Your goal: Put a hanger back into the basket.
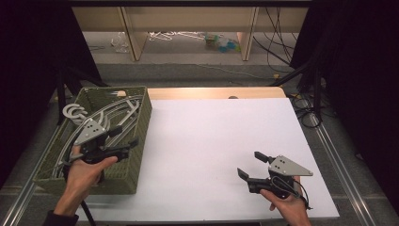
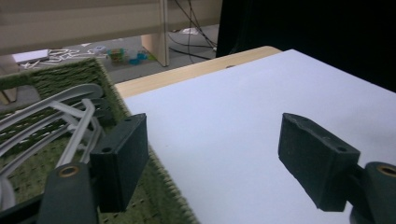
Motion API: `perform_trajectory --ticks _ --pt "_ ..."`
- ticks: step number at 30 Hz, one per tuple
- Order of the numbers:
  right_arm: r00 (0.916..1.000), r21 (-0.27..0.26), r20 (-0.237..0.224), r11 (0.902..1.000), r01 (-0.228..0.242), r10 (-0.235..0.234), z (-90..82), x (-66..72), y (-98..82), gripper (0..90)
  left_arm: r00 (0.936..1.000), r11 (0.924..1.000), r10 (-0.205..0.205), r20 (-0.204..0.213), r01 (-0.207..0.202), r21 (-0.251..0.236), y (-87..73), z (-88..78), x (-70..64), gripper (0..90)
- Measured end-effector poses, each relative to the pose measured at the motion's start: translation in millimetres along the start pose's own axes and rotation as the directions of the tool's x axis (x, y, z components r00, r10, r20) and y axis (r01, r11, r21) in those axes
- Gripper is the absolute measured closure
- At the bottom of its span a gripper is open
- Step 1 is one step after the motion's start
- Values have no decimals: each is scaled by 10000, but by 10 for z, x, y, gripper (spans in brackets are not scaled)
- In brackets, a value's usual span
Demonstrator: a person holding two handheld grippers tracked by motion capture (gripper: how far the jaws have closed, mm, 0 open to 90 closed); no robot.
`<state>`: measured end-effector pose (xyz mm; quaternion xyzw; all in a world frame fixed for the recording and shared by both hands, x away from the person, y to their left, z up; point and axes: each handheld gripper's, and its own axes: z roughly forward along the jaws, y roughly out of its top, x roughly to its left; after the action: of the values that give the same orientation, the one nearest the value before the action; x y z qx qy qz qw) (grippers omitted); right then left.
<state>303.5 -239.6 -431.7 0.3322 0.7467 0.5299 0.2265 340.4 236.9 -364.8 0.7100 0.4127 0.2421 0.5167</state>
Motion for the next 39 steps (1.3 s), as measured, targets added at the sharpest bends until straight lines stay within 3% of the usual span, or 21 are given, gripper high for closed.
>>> perform_trajectory --ticks 5,9,10,16,21,25,27,31,39 --pt "10000 -10 -24 10000 -3 3 2 0 1 177 9996 9998 141 249 -138 -106 -38 65 -115 226" --pt "9999 -49 -108 10000 -7 7 3 -1 1 177 9988 9999 -43 478 50 -140 -98 129 -183 204" --pt "9999 -95 -160 10000 -16 14 6 0 0 177 9985 9998 153 517 -144 -169 -106 134 -188 201" --pt "10000 9 -93 10000 14 -14 -19 2 8 177 9979 9996 210 614 -199 -181 -172 168 -271 187" --pt "9999 12 -122 10000 57 -57 -14 9 7 177 9952 9995 233 951 -213 -217 -251 207 -354 183" --pt "9995 44 -304 10000 52 -50 -9 27 9 176 9916 9982 548 1168 -517 -293 -311 220 -443 183" --pt "9996 -93 -168 9997 229 -231 -5 25 11 176 9901 9974 655 1240 -614 -365 -334 225 -492 183" --pt "9996 -35 -260 9999 117 -118 -3 44 8 176 9895 9939 1055 990 -1016 -433 -376 206 -571 188" --pt "9988 2 -474 9999 104 -104 1 62 13 171 9878 9935 1046 1151 -986 -563 -477 168 -643 186"
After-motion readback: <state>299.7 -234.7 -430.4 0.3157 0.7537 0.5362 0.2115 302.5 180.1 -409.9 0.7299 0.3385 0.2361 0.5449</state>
